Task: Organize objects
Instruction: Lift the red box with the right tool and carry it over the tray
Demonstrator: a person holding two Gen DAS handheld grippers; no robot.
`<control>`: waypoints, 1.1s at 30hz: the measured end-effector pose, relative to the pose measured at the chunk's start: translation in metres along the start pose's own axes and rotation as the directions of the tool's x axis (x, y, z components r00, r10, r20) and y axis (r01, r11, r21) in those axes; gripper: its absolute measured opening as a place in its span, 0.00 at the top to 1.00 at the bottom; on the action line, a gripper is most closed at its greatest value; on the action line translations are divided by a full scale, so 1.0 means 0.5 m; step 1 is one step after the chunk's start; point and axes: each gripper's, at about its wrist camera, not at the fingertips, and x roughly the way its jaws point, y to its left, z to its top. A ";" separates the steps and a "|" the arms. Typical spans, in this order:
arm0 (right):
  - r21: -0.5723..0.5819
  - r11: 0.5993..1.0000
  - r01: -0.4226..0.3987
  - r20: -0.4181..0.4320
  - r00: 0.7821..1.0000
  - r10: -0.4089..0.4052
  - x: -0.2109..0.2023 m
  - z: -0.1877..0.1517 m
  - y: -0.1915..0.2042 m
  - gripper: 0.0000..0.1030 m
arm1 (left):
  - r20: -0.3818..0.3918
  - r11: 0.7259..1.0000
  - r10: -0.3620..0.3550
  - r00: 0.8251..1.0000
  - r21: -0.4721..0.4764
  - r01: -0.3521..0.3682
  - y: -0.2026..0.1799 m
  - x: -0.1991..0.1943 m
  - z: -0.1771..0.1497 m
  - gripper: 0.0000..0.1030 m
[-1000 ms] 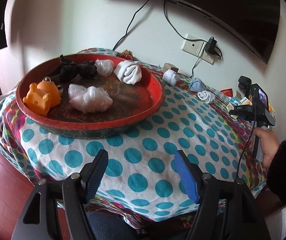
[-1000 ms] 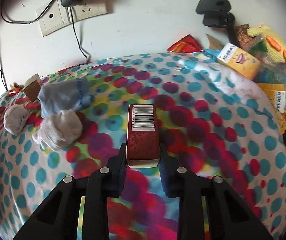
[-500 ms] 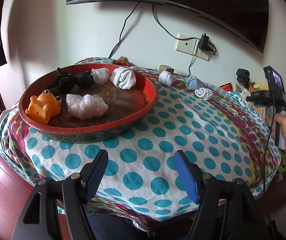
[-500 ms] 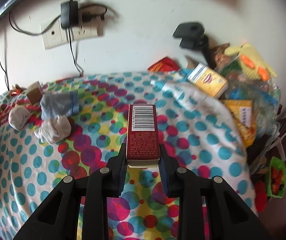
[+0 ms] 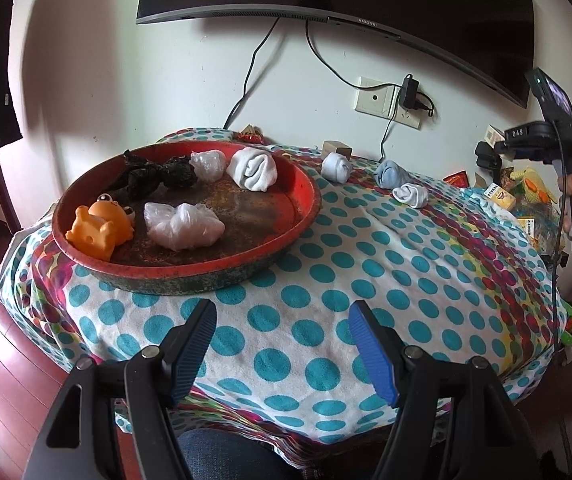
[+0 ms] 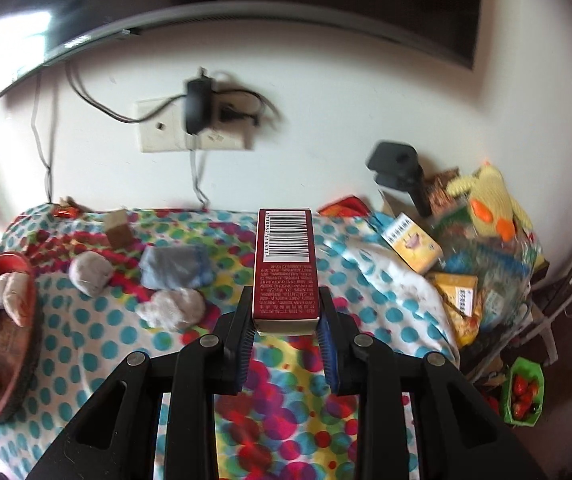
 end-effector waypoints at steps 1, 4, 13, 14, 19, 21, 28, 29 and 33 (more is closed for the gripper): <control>-0.012 1.000 -0.008 0.006 1.000 0.008 -0.009 0.003 0.016 0.74 | 0.000 1.000 0.002 1.000 0.004 -0.002 -0.002 -0.001 -0.001 0.32; -0.041 0.999 -0.017 0.007 1.000 0.017 -0.021 0.007 0.055 0.74 | -0.002 1.000 0.005 1.000 0.022 -0.005 -0.012 -0.004 -0.005 0.31; -0.121 0.989 -0.088 0.043 0.995 0.094 -0.084 0.008 0.191 0.74 | -0.001 0.999 0.017 1.000 0.050 -0.017 -0.019 -0.030 -0.022 0.31; -0.130 0.987 -0.096 0.047 0.994 0.103 -0.091 0.007 0.204 0.74 | 0.000 0.999 0.020 1.000 0.048 -0.020 -0.016 -0.033 -0.024 0.31; -0.180 0.977 -0.116 0.064 0.990 0.129 -0.120 0.003 0.267 0.74 | 0.000 0.999 0.030 1.000 0.024 -0.030 0.004 -0.046 -0.026 0.32; -0.184 0.975 -0.126 0.064 0.988 0.140 -0.126 0.001 0.282 0.74 | 0.000 0.999 0.033 0.999 0.017 -0.033 0.010 -0.048 -0.025 0.32; -0.211 0.967 -0.144 0.051 0.986 0.158 -0.120 -0.006 0.337 0.74 | 0.002 0.999 0.034 0.999 -0.013 -0.034 0.033 -0.058 -0.022 0.31; -0.213 0.966 -0.149 0.046 0.986 0.162 -0.116 -0.009 0.346 0.74 | 0.002 0.999 0.036 0.999 -0.017 -0.036 0.036 -0.057 -0.021 0.32; -0.227 0.960 -0.165 0.026 0.984 0.175 -0.098 -0.020 0.384 0.74 | -0.001 0.998 0.041 0.999 -0.039 -0.041 0.050 -0.051 -0.018 0.32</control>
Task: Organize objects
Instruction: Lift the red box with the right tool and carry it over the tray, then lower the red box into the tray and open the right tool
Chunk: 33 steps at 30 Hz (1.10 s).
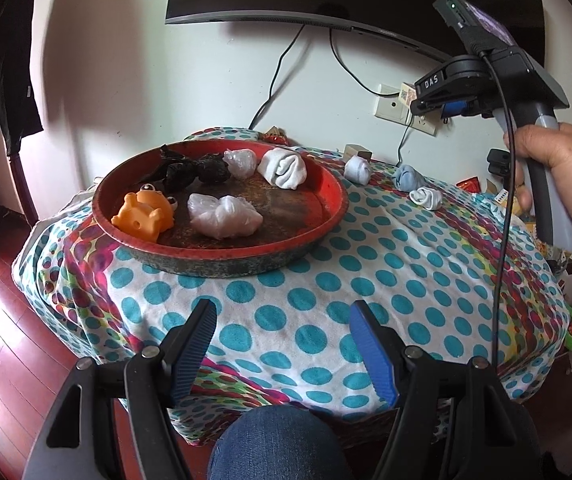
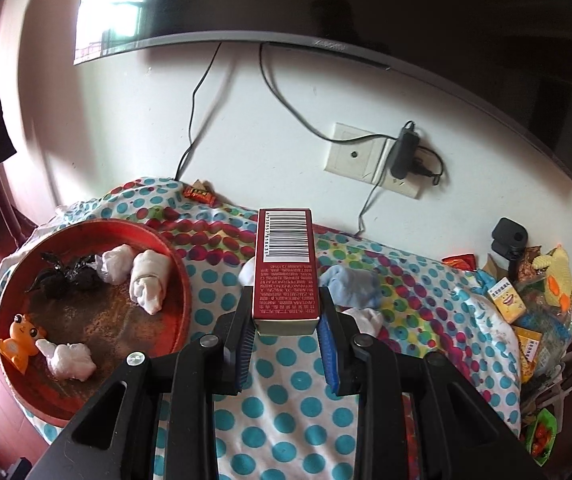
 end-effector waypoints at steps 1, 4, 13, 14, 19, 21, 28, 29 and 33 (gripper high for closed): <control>-0.005 1.000 -0.003 -0.003 1.000 0.003 0.006 -0.001 0.011 0.74 | -0.004 1.000 0.001 1.000 -0.006 -0.001 0.004 0.002 0.000 0.32; -0.018 1.000 -0.015 -0.013 1.000 0.015 0.022 -0.001 0.041 0.74 | -0.012 1.000 0.001 1.000 -0.018 -0.001 0.011 0.009 0.001 0.32; -0.060 0.997 -0.052 -0.033 0.998 0.050 0.058 -0.001 0.118 0.74 | -0.029 0.999 -0.003 1.000 -0.039 0.002 0.023 0.021 0.001 0.32; -0.065 0.996 -0.055 -0.034 0.998 0.053 0.061 -0.002 0.124 0.74 | -0.031 0.999 -0.004 1.000 -0.043 0.002 0.024 0.022 0.001 0.32; -0.086 0.994 -0.073 -0.041 0.997 0.070 0.071 -0.003 0.159 0.74 | -0.037 0.999 0.003 0.999 -0.053 -0.005 0.028 0.026 0.001 0.32; -0.092 0.992 -0.087 -0.044 0.996 0.083 0.074 -0.003 0.172 0.74 | -0.043 0.998 0.005 0.999 -0.058 -0.007 0.031 0.028 0.001 0.32; -0.122 0.985 -0.119 -0.052 0.992 0.113 0.080 -0.003 0.221 0.74 | -0.053 0.997 0.003 0.999 -0.076 -0.007 0.038 0.034 0.001 0.32; -0.127 0.984 -0.123 -0.054 0.992 0.116 0.082 -0.004 0.228 0.74 | -0.056 0.997 0.002 0.998 -0.077 -0.006 0.039 0.036 0.000 0.32; -0.147 0.980 -0.133 -0.061 0.990 0.125 0.090 -0.008 0.258 0.74 | -0.062 0.996 -0.001 0.998 -0.090 -0.004 0.046 0.040 0.000 0.32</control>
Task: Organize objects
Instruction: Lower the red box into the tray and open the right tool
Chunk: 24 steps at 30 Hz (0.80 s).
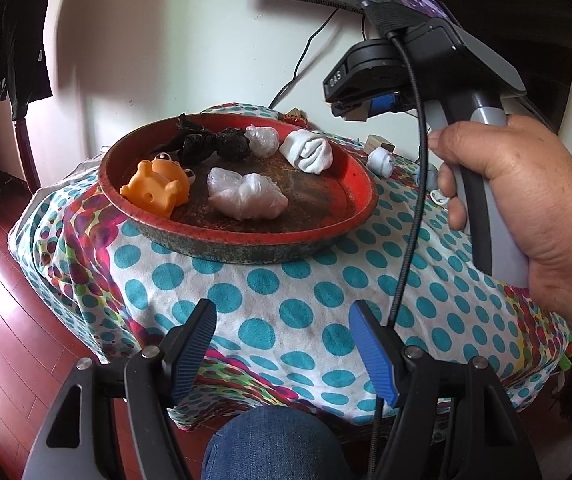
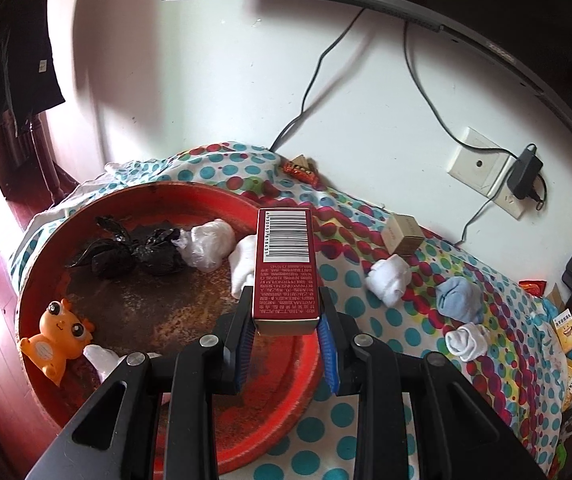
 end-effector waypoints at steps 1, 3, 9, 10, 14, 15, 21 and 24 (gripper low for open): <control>-0.004 1.000 -0.004 -0.003 1.000 0.004 0.004 0.001 0.007 0.74 | -0.002 1.000 -0.001 1.000 -0.004 0.001 0.002 0.001 0.000 0.32; -0.012 1.000 -0.012 -0.007 1.000 0.012 0.013 0.001 0.022 0.74 | -0.003 1.000 -0.001 1.000 -0.012 0.001 0.006 0.003 0.001 0.32; -0.038 0.999 -0.039 -0.027 0.999 0.038 0.038 0.001 0.061 0.74 | -0.012 0.999 0.001 1.000 -0.035 -0.002 0.017 0.010 0.004 0.32; -0.043 0.998 -0.050 -0.032 0.998 0.048 0.043 0.001 0.068 0.74 | -0.014 0.999 0.002 1.000 -0.039 -0.003 0.019 0.010 0.004 0.32; -0.080 0.992 -0.097 -0.057 0.994 0.093 0.062 0.001 0.100 0.74 | -0.014 0.999 0.005 1.000 -0.052 -0.006 0.026 0.009 0.005 0.32; -0.090 0.989 -0.115 -0.069 0.992 0.109 0.069 0.000 0.110 0.74 | -0.015 0.998 0.005 1.000 -0.055 -0.006 0.027 0.011 0.006 0.32; -0.140 0.965 -0.224 -0.164 0.966 0.200 0.113 -0.018 0.168 0.74 | -0.028 0.997 0.003 1.000 -0.076 -0.006 0.038 0.020 0.008 0.32; -0.144 0.955 -0.258 -0.194 0.954 0.228 0.132 -0.027 0.182 0.74 | -0.032 0.996 0.005 0.999 -0.091 -0.008 0.046 0.022 0.009 0.32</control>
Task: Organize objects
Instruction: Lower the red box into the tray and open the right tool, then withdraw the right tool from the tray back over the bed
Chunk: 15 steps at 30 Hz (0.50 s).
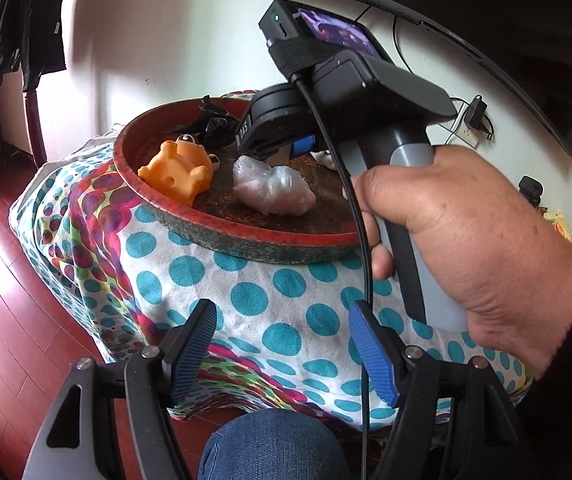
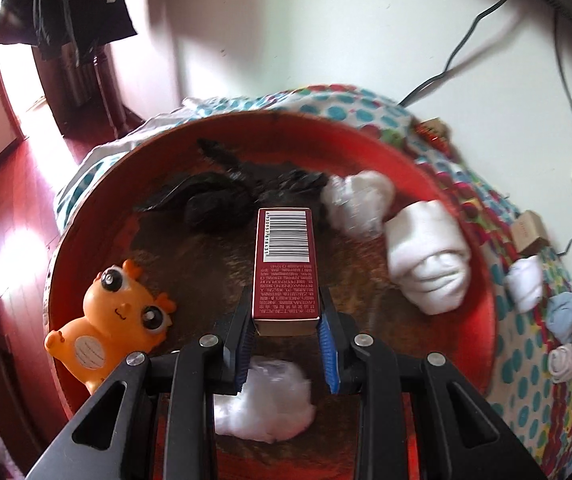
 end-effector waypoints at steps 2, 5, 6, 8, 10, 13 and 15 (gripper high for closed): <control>-0.006 1.000 -0.009 -0.008 1.000 0.009 0.010 -0.002 0.006 0.74 | -0.003 1.000 -0.001 1.000 -0.011 0.001 0.004 0.003 0.002 0.32; -0.012 1.000 -0.017 -0.016 1.000 0.016 0.020 -0.002 0.012 0.74 | -0.009 1.000 0.003 1.000 -0.019 -0.003 0.007 0.006 0.002 0.32; -0.014 1.000 -0.020 -0.016 1.000 0.020 0.021 -0.002 0.014 0.74 | -0.011 1.000 0.003 1.000 -0.021 -0.003 0.008 0.007 0.002 0.32; -0.016 0.999 -0.035 -0.025 0.999 0.035 0.026 -0.004 0.014 0.73 | -0.014 1.000 0.005 1.000 -0.020 -0.005 0.008 0.009 0.001 0.32; -0.019 0.998 -0.061 -0.038 0.997 0.060 0.030 -0.006 0.013 0.68 | -0.018 1.000 0.009 1.000 -0.017 -0.010 0.009 0.010 0.001 0.32; -0.053 0.998 -0.039 0.056 0.998 0.042 -0.015 -0.020 0.003 0.28 | -0.004 1.000 0.011 1.000 -0.009 -0.011 0.009 0.007 0.001 0.32; -0.045 0.999 0.028 0.155 0.988 -0.021 -0.065 -0.036 -0.028 0.15 | 0.013 1.000 0.022 1.000 0.023 -0.022 0.000 0.002 0.000 0.32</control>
